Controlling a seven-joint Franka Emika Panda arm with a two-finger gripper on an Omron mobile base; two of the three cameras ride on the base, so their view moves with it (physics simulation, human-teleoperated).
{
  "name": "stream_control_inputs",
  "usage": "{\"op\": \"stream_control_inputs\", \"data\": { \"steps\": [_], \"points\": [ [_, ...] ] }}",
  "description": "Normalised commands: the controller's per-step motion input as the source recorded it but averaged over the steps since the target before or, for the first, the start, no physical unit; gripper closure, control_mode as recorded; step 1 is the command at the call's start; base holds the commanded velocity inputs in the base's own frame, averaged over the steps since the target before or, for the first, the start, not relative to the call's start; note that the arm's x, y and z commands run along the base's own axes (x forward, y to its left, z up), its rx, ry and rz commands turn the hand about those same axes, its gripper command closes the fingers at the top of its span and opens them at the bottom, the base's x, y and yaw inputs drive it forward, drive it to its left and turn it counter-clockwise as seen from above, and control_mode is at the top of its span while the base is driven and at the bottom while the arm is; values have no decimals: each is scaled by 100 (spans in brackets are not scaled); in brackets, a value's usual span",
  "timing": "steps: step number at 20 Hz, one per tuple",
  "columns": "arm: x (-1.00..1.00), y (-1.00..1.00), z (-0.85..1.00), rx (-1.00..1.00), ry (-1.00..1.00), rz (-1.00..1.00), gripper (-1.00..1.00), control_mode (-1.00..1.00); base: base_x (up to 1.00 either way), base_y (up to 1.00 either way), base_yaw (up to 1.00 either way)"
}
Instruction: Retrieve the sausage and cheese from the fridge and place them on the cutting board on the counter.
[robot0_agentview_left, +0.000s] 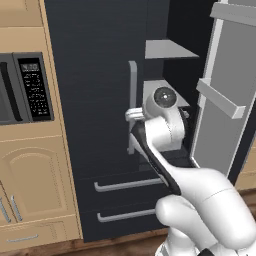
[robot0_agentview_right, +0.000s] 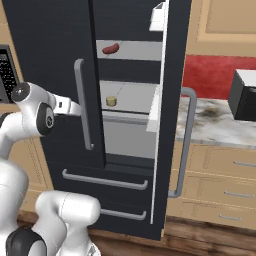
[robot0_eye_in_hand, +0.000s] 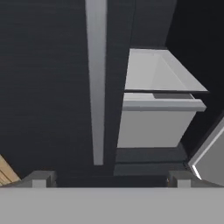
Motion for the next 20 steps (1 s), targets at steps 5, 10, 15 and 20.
{"op": "stream_control_inputs", "data": {
  "steps": [5, 10, 15, 20],
  "points": [
    [51, 4, -7, 0, 0, 0, -100, -100, 0, 0, 0],
    [67, 0, -7, 0, 0, 0, -100, -100, 0, 0, 0],
    [64, 4, -4, 0, 0, 0, -100, -100, 0, 0, 0],
    [51, 19, 0, 0, 0, -1, -100, -100, 0, 0, 0]
  ]
}}
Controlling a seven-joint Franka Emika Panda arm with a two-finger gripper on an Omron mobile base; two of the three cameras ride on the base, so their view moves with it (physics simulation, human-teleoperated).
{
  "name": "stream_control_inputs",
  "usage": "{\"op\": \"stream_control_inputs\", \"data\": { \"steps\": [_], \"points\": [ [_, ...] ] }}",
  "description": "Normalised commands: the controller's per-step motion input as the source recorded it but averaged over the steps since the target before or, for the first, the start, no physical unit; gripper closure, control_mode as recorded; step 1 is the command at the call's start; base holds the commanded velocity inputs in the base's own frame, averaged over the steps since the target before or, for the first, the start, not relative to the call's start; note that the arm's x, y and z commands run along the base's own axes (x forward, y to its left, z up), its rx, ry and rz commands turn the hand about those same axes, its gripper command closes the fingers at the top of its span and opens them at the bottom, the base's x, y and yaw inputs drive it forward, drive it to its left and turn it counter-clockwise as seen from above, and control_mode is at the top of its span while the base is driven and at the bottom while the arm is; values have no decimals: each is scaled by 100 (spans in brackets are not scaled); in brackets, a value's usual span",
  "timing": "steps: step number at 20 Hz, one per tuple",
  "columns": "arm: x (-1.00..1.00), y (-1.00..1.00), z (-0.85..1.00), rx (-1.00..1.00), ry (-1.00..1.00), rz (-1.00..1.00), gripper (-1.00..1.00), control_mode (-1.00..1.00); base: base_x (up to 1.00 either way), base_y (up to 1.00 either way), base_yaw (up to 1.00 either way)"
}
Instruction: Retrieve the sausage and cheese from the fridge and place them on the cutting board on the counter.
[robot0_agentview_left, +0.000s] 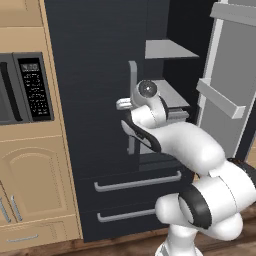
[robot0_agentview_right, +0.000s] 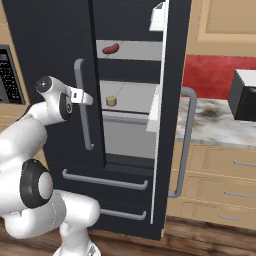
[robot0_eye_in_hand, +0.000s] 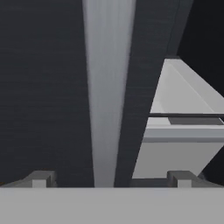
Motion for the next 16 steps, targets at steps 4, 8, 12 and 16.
{"op": "stream_control_inputs", "data": {
  "steps": [4, 8, 12, 16],
  "points": [
    [49, 13, -6, 0, 0, -1, -100, -100, 0, 0, 0],
    [53, 0, -14, 0, 0, 0, -100, -100, 0, 0, 0],
    [38, 0, -20, 0, 0, 0, -100, -100, 0, 0, 0],
    [34, 1, -22, 0, -1, -1, -100, -100, 0, 0, 0]
  ]
}}
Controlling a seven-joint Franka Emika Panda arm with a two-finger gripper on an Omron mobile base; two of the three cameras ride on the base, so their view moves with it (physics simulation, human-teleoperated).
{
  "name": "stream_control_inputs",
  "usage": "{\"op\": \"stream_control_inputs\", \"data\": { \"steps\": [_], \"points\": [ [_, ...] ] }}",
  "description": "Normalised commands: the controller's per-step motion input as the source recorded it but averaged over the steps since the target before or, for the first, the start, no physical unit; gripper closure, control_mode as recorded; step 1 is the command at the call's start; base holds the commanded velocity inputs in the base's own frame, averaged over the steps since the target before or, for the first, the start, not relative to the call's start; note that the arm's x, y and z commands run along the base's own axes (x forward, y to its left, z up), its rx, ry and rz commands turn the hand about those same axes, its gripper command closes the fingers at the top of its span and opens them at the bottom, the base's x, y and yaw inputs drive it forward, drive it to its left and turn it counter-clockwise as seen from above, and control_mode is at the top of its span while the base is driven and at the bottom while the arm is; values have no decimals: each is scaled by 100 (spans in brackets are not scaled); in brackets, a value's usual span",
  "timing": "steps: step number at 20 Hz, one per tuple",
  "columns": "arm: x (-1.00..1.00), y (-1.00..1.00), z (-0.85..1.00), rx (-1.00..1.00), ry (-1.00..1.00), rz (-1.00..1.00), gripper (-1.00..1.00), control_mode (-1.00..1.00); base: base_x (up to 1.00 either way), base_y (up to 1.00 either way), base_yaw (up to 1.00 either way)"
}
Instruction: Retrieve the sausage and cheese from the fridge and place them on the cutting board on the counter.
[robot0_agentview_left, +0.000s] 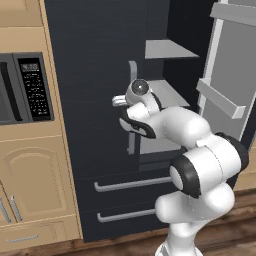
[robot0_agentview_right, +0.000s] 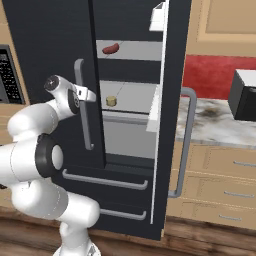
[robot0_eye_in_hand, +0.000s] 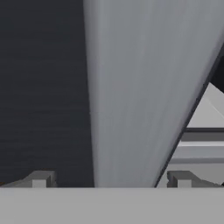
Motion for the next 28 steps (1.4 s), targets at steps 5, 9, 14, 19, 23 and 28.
{"op": "stream_control_inputs", "data": {
  "steps": [5, 9, 14, 19, 23, 28],
  "points": [
    [42, 5, -16, 0, 0, -2, 100, -100, 0, 0, 0],
    [0, 0, 0, 0, 0, 0, 100, -100, 0, 0, 0],
    [-30, 21, 0, 0, 1, -3, 100, -100, 0, 0, 0],
    [-92, 28, 0, 0, 0, -29, 100, -100, 0, 0, 0],
    [-100, 19, 0, 0, 0, -28, 100, -100, 0, 0, 0],
    [-98, 41, 0, -3, 0, -28, 100, -100, 0, 0, 0]
  ]
}}
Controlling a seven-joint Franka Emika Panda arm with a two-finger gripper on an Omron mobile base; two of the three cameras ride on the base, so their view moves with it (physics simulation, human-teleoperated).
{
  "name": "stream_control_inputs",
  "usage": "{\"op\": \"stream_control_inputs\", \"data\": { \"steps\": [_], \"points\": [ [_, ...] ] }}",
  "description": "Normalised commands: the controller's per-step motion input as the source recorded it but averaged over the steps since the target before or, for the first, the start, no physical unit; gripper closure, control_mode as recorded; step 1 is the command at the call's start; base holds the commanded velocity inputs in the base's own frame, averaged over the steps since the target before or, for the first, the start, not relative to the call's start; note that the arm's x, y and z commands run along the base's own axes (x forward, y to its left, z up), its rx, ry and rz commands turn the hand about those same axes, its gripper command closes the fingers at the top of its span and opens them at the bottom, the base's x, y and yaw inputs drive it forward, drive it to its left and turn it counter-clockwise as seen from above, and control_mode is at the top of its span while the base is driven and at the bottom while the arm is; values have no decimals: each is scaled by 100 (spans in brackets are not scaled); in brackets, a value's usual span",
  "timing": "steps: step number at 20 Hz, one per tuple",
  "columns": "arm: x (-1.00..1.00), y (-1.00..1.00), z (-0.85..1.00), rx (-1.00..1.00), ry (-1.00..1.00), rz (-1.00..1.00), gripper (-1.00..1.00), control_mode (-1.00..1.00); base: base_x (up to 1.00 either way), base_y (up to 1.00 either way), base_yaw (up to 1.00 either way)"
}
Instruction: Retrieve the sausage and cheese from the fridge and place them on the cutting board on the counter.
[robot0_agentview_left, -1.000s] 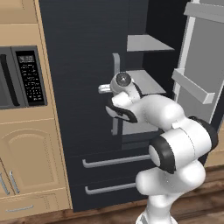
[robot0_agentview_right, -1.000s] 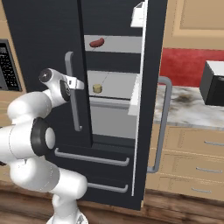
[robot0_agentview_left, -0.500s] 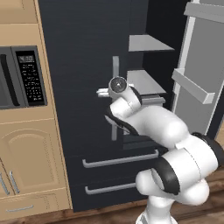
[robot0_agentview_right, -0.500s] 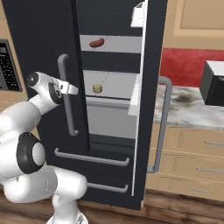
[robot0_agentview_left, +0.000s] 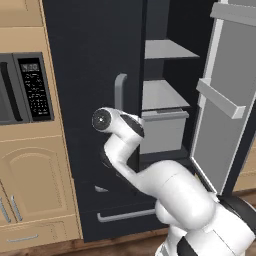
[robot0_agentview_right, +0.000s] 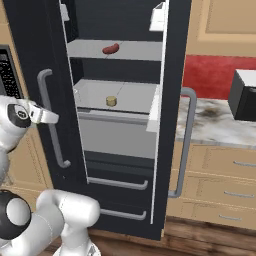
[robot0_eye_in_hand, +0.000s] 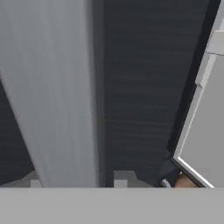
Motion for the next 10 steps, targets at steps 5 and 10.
{"op": "stream_control_inputs", "data": {
  "steps": [5, 10],
  "points": [
    [-76, 52, 0, -7, 0, -22, 100, -100, 0, 0, 0],
    [-5, 10, -5, -2, -1, -3, -100, -100, 0, 0, 0]
  ]
}}
